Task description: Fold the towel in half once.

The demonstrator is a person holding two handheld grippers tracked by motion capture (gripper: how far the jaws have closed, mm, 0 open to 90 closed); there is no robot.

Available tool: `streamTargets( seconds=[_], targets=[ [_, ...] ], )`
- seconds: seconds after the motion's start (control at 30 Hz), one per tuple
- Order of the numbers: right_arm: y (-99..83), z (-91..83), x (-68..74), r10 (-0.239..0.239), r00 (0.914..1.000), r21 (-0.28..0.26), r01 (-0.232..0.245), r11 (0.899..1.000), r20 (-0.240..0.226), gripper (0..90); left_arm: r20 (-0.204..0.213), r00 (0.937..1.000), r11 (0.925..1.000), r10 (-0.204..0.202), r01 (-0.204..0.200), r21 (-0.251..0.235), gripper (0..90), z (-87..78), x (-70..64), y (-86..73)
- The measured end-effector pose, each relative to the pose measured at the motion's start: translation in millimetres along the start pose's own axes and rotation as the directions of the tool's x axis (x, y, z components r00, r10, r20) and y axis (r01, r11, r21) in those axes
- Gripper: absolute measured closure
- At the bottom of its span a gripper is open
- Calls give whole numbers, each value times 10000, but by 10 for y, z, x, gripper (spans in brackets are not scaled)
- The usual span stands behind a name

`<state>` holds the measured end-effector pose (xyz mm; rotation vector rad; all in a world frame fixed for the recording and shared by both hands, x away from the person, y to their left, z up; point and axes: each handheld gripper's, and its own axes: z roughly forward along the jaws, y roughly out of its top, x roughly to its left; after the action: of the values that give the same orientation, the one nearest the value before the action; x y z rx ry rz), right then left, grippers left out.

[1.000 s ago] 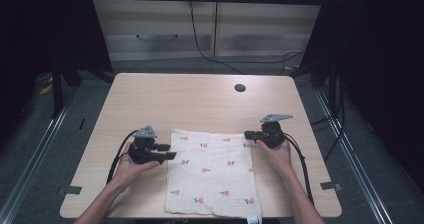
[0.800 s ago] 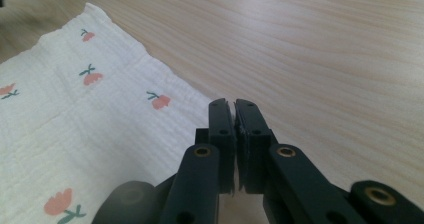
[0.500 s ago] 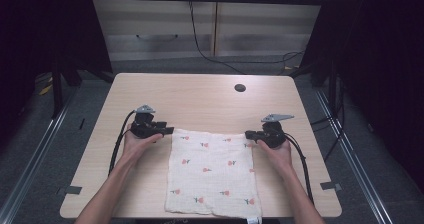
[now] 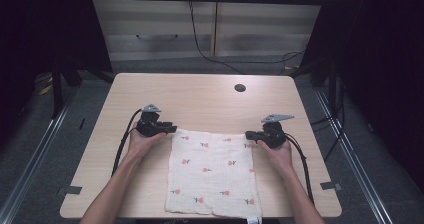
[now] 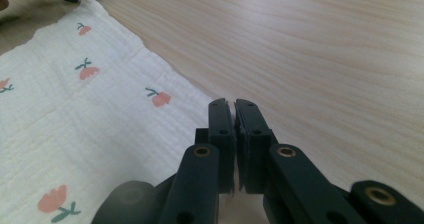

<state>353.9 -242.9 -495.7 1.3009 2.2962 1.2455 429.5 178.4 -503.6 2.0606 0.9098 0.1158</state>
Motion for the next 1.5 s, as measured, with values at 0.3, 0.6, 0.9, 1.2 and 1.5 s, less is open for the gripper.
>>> streamTargets(
  seconds=[0.3,0.6,0.9,1.2,1.5],
  targets=[
    [-5,3,0,44,10000,19,-44,10000,-7,867,-99,9995,9992,307,-304,267,727,71,-44,-28],
    [-15,2,-12,92,10000,45,-92,9999,11,867,328,9993,9996,171,-177,198,877,98,-63,-44],
    [4,-59,-34,198,9998,-188,-196,9996,92,868,403,9992,9996,-31,43,-294,880,3,-64,3],
    [37,-116,-27,195,9998,-422,-190,9989,107,868,730,9973,9940,-126,203,-1070,881,-168,-81,82],
    [100,-249,7,172,9998,-964,-160,9952,120,868,764,9969,9858,-177,302,-1654,880,-313,-122,155]
  ],
)
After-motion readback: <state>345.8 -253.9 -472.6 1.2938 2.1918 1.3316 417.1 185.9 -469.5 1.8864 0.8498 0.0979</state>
